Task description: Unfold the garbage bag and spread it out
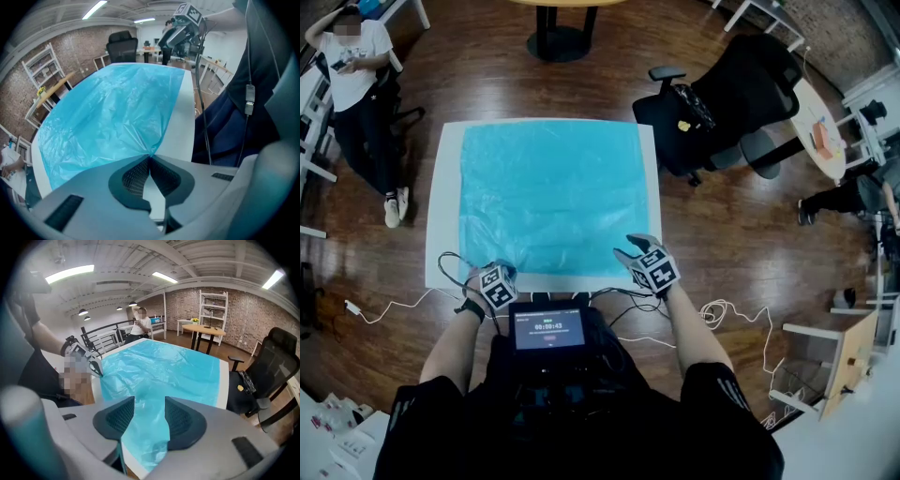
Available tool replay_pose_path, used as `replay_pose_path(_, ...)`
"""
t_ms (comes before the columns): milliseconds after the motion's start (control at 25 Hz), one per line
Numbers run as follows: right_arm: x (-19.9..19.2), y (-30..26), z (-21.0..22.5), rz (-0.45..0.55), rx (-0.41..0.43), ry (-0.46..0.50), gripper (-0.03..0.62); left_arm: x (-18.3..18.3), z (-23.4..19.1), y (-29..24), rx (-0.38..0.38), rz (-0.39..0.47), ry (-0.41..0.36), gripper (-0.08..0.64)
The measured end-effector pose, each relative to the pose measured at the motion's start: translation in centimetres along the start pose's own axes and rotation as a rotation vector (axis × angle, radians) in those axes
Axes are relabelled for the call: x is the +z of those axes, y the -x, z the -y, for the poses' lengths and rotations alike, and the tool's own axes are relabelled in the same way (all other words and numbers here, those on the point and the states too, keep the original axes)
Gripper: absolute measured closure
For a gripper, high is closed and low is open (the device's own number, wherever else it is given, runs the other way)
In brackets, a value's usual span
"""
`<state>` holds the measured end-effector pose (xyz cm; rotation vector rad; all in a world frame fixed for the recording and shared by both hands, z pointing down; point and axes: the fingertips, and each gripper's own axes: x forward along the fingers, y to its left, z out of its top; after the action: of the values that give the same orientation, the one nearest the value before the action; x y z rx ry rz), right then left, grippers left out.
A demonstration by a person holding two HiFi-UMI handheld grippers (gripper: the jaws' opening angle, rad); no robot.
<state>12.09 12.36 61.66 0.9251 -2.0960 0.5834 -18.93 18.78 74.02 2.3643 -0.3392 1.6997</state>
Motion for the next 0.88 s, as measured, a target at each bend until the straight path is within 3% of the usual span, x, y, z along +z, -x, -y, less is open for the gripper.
replay_pose_path(200, -4.0, -5.0, -1.0, -0.149, -0.004, -0.049, 0.357, 0.1, 0.0, 0.0, 0.003, 0.005, 0.004, 0.548)
replay_pose_path(480, -7.5, -7.7, -2.4, -0.282, -0.003, -0.044, 0.357, 0.8, 0.2, 0.8, 0.006, 0.030, 0.031, 0.546)
replay_pose_path(680, -8.2, -8.0, -2.5, -0.289, -0.021, -0.024, 0.354, 0.2, 0.0, 0.8, 0.012, 0.043, 0.052, 0.524)
replay_pose_path(880, -8.3, -8.1, -2.5, -0.286, -0.023, -0.030, 0.353, 1.0, -0.5, 2.3, 0.019, 0.093, 0.138, 0.501)
